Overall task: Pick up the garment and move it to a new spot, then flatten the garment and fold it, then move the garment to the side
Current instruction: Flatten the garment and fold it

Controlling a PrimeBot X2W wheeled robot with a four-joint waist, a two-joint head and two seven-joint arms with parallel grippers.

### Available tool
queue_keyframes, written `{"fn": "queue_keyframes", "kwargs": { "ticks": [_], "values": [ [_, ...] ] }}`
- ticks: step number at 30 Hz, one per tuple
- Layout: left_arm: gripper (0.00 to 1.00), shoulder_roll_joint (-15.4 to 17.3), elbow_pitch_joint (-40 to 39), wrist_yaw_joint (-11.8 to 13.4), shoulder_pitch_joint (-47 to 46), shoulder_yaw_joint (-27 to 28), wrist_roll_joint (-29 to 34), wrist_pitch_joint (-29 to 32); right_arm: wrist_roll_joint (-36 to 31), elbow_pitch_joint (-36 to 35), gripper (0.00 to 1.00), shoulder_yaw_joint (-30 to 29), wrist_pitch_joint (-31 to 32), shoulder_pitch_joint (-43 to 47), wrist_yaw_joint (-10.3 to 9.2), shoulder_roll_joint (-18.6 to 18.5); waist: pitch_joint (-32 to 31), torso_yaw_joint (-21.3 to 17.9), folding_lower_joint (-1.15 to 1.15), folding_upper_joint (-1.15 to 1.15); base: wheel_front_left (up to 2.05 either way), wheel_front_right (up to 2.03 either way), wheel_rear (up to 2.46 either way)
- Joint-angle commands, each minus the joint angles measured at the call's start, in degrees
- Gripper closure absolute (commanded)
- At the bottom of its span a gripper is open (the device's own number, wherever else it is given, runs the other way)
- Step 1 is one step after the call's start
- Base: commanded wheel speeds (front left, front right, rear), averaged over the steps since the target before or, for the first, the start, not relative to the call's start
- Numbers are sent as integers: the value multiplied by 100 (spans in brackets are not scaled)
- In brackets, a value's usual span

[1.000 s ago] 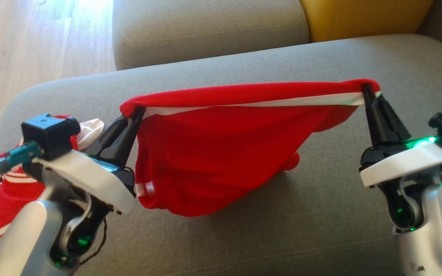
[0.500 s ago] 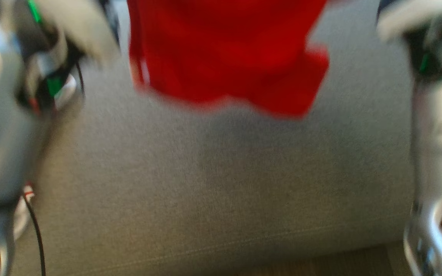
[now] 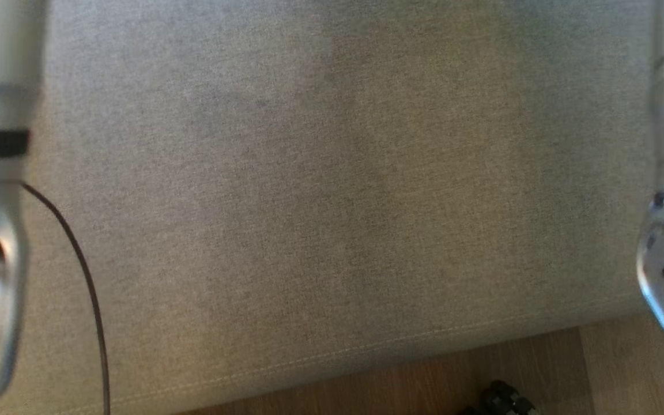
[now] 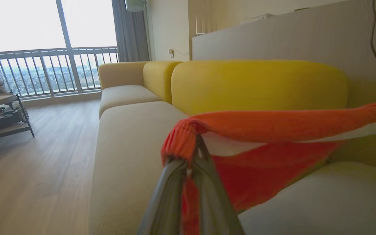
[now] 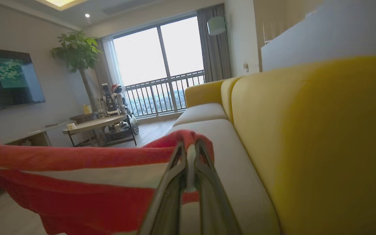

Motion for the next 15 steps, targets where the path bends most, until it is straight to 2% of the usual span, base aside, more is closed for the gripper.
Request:
{"fn": "queue_keyframes", "kwargs": {
  "ticks": [1,7,9,15],
  "values": [
    [100,165,-49,-41,-63,52,50,-109,60,-24,100,85,-44,77,-2,80,2,16,-3,0,0,0,0],
    [100,137,726,-287,835,-522,227,-402,150,1225,100,563,-3,731,-2,80,-217,60,-3,0,0,0,0],
    [100,163,911,-345,1169,-684,241,-475,-59,1557,100,714,18,872,-2,80,-327,58,-3,0,0,0,0],
    [100,258,1219,-430,2002,-1104,286,-660,-321,2223,100,801,205,1235,-2,80,-670,117,-3,0,0,0,0]
  ]
}}
